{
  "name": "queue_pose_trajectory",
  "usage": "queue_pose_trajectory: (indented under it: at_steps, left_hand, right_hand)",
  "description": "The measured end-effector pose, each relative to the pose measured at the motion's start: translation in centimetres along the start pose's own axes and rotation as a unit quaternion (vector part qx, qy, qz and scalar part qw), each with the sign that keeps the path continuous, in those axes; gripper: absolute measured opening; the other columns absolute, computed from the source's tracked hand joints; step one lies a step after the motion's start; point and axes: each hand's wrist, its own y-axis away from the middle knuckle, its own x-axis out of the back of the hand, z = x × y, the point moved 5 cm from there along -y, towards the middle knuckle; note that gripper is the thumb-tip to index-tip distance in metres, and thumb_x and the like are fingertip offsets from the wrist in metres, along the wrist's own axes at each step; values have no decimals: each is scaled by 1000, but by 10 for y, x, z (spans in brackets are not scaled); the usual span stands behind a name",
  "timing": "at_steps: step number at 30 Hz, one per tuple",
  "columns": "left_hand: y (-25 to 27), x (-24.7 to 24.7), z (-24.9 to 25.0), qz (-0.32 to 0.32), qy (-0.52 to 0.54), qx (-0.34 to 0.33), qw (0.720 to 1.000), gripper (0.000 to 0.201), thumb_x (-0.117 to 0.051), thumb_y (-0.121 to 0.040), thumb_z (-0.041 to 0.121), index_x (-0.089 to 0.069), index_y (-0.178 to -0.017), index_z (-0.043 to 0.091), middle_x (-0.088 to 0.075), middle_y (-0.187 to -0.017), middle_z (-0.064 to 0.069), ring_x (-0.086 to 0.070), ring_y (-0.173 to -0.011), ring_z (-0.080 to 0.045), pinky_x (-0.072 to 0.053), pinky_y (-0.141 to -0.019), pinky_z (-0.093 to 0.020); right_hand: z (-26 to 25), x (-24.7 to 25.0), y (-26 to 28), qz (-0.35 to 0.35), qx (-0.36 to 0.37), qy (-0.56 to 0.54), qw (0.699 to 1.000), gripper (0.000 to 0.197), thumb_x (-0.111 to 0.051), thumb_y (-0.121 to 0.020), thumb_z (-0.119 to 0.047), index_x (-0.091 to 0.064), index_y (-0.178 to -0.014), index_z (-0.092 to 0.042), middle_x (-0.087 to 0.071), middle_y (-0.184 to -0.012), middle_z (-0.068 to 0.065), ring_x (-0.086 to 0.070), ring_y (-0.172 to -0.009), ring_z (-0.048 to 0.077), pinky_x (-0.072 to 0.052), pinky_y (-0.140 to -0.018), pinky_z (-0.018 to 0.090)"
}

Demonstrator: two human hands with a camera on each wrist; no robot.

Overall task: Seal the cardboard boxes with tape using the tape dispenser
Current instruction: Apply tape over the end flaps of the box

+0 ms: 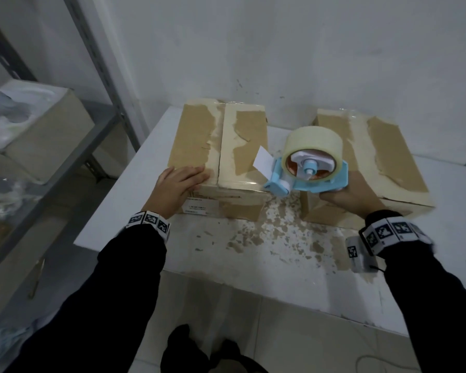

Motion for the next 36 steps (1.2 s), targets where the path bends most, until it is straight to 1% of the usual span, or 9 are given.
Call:
queue_pose_trajectory:
  at_steps: [6, 10, 13, 18, 21, 25, 29, 33, 36]
  left_hand:
    - [-15, 3, 49, 65, -22, -61, 996, 49, -46, -81, 40, -59, -124, 19, -60, -126, -1, -55, -113, -21, -33, -101, -43]
    - [-33, -36, 100, 7, -125, -62, 990, 57, -40, -87, 52, -51, -131, 17, -57, -131, 1, -57, -115, -16, -38, -101, -44]
    - [-39, -46, 97, -21, -149, -39, 988, 49, -35, -91, 52, -53, -130, 28, -58, -131, 8, -59, -112, -11, -40, -98, -46]
    - [-37, -26, 57, -45, -169, -108, 979, 46, -36, -89, 47, -45, -130, 26, -59, -130, 5, -62, -109, -14, -45, -92, -50]
    - [-31, -10, 41, -47, -151, -142, 977, 49, -34, -89, 50, -46, -130, 26, -55, -134, 3, -57, -116, -16, -39, -98, -52]
    - [-34, -2, 43, -32, 11, -37, 999, 64, -27, -79, 69, -55, -124, 32, -51, -133, 10, -44, -123, -13, -17, -110, -46]
    - [-42, -13, 66, 74, -64, 30, 995, 49, -35, -80, 62, -61, -94, 23, -58, -93, 1, -54, -88, -24, -31, -94, -52]
    - [-43, -20, 63, 76, -134, 9, 988, 45, -36, -82, 63, -60, -109, 36, -59, -93, 2, -56, -84, -24, -34, -92, -58]
    - [-44, -21, 59, 73, -120, -11, 990, 49, -32, -83, 66, -61, -114, 40, -60, -95, 3, -57, -85, -24, -34, -92, -58]
  right_hand:
    - [12, 2, 5, -9, -46, 10, 999, 27, -71, -74, 1, -54, -68, -18, -60, -66, 4, -55, -62, 19, -40, -61, 33]
    - [18, 5, 7, 3, -65, 10, 998, 12, -71, -73, 1, -61, -79, 0, -65, -76, 17, -60, -71, 30, -42, -62, 36]
    - [14, 6, 7, 1, -54, 18, 998, 14, -71, -73, 1, -62, -83, 6, -67, -78, 22, -61, -73, 33, -45, -63, 41]
    - [-6, -9, 3, -11, -17, -20, 1000, 14, -71, -76, -3, -61, -74, -12, -64, -69, 2, -57, -65, 16, -45, -64, 36]
    - [-22, -28, -3, -30, 20, 2, 999, 13, -71, -78, -12, -68, -88, -4, -72, -86, 15, -65, -80, 29, -50, -68, 43]
    - [-23, -28, -6, -19, 1, -19, 1000, 12, -71, -75, -9, -68, -86, -3, -71, -85, 14, -65, -80, 28, -49, -67, 42]
    - [-18, -20, -6, -6, -2, -29, 1000, 12, -74, -74, -8, -68, -85, -5, -71, -85, 15, -66, -81, 29, -50, -68, 44]
    - [-15, -16, -3, -8, 2, -28, 1000, 12, -74, -76, -7, -67, -84, -3, -71, -82, 12, -66, -81, 29, -50, -68, 45]
    - [-14, -16, 7, -24, 10, -33, 999, 14, -74, -75, -12, -61, -72, -17, -65, -72, 3, -61, -74, 23, -47, -65, 43]
